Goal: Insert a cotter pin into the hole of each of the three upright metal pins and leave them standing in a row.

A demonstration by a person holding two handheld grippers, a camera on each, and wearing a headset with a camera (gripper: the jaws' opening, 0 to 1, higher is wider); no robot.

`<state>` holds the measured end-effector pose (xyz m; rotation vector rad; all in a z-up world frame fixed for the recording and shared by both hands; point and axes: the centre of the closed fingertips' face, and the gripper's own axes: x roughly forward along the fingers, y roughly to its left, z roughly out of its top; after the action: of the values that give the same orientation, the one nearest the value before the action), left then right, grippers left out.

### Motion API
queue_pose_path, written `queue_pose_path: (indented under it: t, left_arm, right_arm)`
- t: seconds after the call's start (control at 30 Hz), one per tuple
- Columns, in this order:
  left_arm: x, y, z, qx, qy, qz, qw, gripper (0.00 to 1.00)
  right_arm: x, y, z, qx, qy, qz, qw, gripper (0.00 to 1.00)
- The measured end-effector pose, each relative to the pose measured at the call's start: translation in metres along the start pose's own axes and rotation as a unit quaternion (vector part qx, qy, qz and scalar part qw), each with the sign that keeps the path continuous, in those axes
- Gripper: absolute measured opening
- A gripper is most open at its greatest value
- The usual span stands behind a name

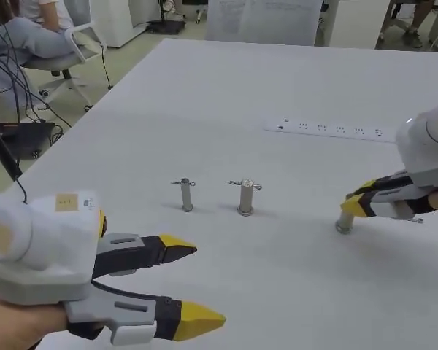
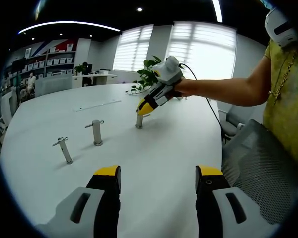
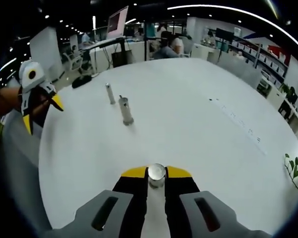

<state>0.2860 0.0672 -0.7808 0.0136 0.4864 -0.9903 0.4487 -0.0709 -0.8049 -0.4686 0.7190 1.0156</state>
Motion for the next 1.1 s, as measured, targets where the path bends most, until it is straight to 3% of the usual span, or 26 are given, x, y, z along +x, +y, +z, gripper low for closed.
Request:
queue_pose_path:
  t: [0.17,0.33,0.5,0.6,0.7,0.77,0.8,0.83,0.87,1.0,1.1]
  left_arm:
    - [0.0,-0.001,0.001,0.002,0.0,-0.001,1.0,0.6]
    - [-0.001,-0.003,0.002,0.01,0.002,-0.004,0.9999,0.6]
    - [-0.001,-0.005,0.002,0.014,0.004,-0.006,0.9999,0.6]
    - [0.0,-0.008,0.002,0.019,0.009,-0.011,0.9997,0.6]
    - [0.001,-0.011,0.001,0.024,0.013,-0.016,0.9995,0.6]
    - [0.001,-0.012,0.001,0.028,0.016,-0.019,0.9993,0.59]
    - [0.002,-0.012,0.001,0.029,0.019,-0.021,0.9992,0.59]
    - [0.003,-0.013,0.0,0.03,0.021,-0.022,0.9991,0.59]
    - [0.004,-0.014,0.001,0.031,0.021,-0.023,0.999,0.59]
    - [0.008,-0.018,0.002,0.036,0.026,-0.029,0.9986,0.59]
    - [0.013,-0.021,0.002,0.04,0.03,-0.035,0.9981,0.58]
  right_arm:
    - [0.0,0.036,0.008,-0.035,0.003,0.035,0.9987,0.11]
    - [0.0,0.077,0.014,-0.076,0.005,0.075,0.9943,0.11]
    - [0.003,0.12,0.019,-0.105,0.007,0.125,0.9865,0.11]
    - [0.005,0.135,0.021,-0.113,0.005,0.147,0.9826,0.11]
    - [0.005,0.153,0.018,-0.134,0.007,0.186,0.9734,0.11]
    - [0.007,0.159,0.014,-0.15,0.01,0.197,0.9687,0.11]
    - [0.009,0.163,0.011,-0.173,0.014,0.206,0.9631,0.11]
    - [0.009,0.164,0.009,-0.177,0.02,0.206,0.9623,0.11]
    - [0.01,0.168,0.007,-0.187,0.018,0.216,0.9581,0.11]
    - [0.011,0.173,0.004,-0.191,0.011,0.23,0.9542,0.11]
    - [0.012,0.171,0.004,-0.191,0.012,0.229,0.9545,0.11]
